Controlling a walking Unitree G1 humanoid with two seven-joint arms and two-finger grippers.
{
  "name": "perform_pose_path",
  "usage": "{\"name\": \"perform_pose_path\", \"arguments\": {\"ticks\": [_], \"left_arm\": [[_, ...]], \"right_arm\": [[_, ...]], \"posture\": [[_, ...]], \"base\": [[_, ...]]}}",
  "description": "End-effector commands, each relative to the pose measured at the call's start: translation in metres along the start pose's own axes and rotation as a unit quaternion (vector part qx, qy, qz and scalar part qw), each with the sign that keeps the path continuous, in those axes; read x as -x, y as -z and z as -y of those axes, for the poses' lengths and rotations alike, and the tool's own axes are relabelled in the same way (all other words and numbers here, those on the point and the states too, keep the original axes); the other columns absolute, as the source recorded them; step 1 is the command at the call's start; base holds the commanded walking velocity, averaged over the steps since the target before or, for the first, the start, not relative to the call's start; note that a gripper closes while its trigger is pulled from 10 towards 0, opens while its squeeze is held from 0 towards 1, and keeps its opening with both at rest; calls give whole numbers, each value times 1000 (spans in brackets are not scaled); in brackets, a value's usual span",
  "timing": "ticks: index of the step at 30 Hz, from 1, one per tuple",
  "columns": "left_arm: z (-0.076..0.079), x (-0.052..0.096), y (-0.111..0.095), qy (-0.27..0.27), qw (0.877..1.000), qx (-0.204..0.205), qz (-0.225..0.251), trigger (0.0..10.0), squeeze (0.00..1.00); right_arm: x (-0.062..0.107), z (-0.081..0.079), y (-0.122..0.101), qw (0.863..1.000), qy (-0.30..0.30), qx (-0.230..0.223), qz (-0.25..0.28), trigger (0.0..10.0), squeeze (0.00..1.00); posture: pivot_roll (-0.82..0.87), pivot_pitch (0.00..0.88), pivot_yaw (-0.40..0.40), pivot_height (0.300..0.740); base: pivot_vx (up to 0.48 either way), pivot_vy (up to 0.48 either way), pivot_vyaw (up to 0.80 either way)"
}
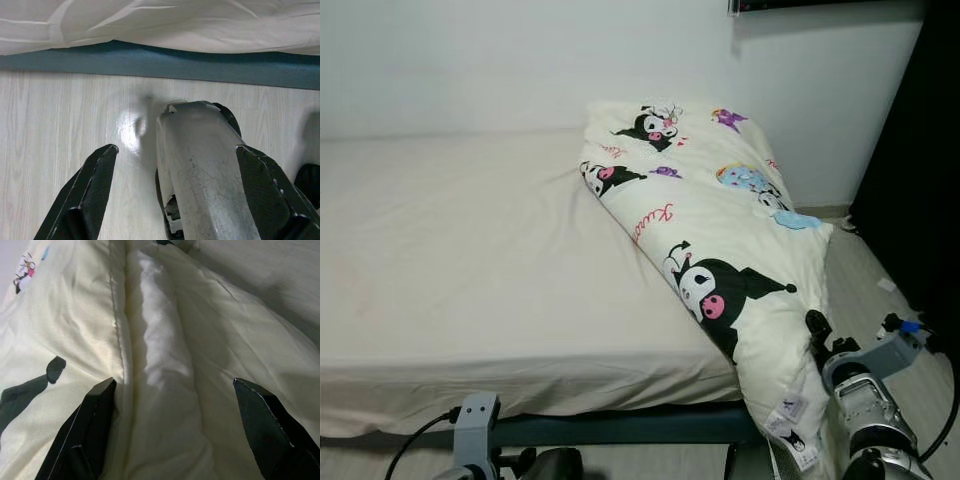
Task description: Clean up the room
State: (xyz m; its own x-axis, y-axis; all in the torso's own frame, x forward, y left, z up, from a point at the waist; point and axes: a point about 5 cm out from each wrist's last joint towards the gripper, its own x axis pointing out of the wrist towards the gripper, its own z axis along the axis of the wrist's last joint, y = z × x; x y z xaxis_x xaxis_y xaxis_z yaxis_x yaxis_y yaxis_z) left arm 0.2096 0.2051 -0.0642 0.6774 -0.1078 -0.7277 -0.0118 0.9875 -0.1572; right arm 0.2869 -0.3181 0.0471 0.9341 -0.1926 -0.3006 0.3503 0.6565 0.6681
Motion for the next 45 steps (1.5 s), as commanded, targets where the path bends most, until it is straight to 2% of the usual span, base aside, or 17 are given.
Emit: {"name": "perform_pose_path", "arguments": {"ticks": [1, 7, 14, 16, 17, 21, 24, 25, 26, 27, 30, 33, 38, 40, 42, 44, 45], "left_arm": [[-2, 1, 2, -1, 1000, -5, -6, 10000, 0], [-1, 0, 2, 0, 1000, -5, -5, 10000, 0], [2, 0, 2, 4, 1000, -6, -4, 10000, 0], [3, 0, 2, 5, 1000, -6, -3, 10000, 0], [3, 0, 2, 5, 1000, -6, -3, 10000, 0], [3, -1, 1, 6, 1000, -6, -3, 10000, 0], [3, -1, 1, 5, 1000, -7, -3, 10000, 0], [3, -1, 2, 5, 1000, -6, -4, 10000, 0], [3, -1, 2, 5, 1000, -6, -4, 10000, 0], [3, -1, 2, 6, 1000, -6, -4, 10000, 0], [4, -1, 2, 6, 1000, -5, -4, 10000, 0], [5, -1, 3, 5, 1000, -4, -5, 10000, 0], [5, 0, 5, 4, 1000, -3, -7, 10000, 0], [5, 0, 7, 3, 1000, -1, -9, 10000, 0], [5, 0, 7, 3, 1000, -1, -9, 10000, 0], [4, 1, 8, 1, 1000, -1, -11, 10000, 0], [2, 1, 9, -1, 1000, 0, -13, 10000, 0]], "right_arm": [[-1, -2, 7, 1000, -5, 1, -7, 10000, 0], [-4, -10, 10, 1000, -25, 12, -13, 10000, 0], [-6, -14, 20, 999, -7, 28, -38, 10000, 0], [-8, -20, 24, 999, -16, 25, -44, 10000, 0], [-11, -30, 26, 998, -44, 18, -44, 10000, 0], [-13, -40, 27, 996, -79, 14, -42, 10000, 0], [-16, -59, 25, 989, -146, 11, -25, 10000, 0], [-17, -65, 22, 986, -166, 13, -13, 8588, 0], [-17, -70, 18, 983, -181, 18, 3, 1451, 0], [-17, -73, 15, 982, -187, 22, 13, 0, 0], [-18, -80, 10, 978, -203, 33, 22, 0, 0], [-19, -93, 5, 970, -231, 76, 28, 0, 0], [-19, -102, 3, 962, -254, 93, 29, 0, 0], [-18, -110, 6, 953, -273, 128, 19, 0, 0], [-18, -110, 6, 952, -275, 134, 17, 0, 0], [-16, -116, 14, 938, -292, 187, -4, 0, 0], [-14, -121, 22, 921, -314, 230, -22, 0, 0]], "posture": [[44, 0, 66, 512], [44, 0, 67, 512], [44, 0, 67, 512], [44, 0, 67, 512], [44, 0, 67, 512], [44, 0, 64, 512], [44, 0, 63, 512], [44, 0, 63, 512], [44, 0, 62, 512], [43, 0, 60, 512], [42, 0, 60, 512], [39, 0, 56, 512], [41, 0, 51, 512], [42, 0, 47, 512], [43, 0, 44, 512], [43, 0, 44, 512], [45, 0, 42, 512]], "base": [[0, 0, 0], [0, 0, 0], [0, 0, 0], [0, 0, 0], [0, 0, 0], [0, 0, 0], [0, 0, 0], [0, 0, 0], [0, 0, 0], [0, 0, 0], [0, 0, 0], [0, 0, 0], [0, 0, 0], [0, 0, 0], [0, 0, 0], [0, 0, 0], [0, 0, 0]]}}
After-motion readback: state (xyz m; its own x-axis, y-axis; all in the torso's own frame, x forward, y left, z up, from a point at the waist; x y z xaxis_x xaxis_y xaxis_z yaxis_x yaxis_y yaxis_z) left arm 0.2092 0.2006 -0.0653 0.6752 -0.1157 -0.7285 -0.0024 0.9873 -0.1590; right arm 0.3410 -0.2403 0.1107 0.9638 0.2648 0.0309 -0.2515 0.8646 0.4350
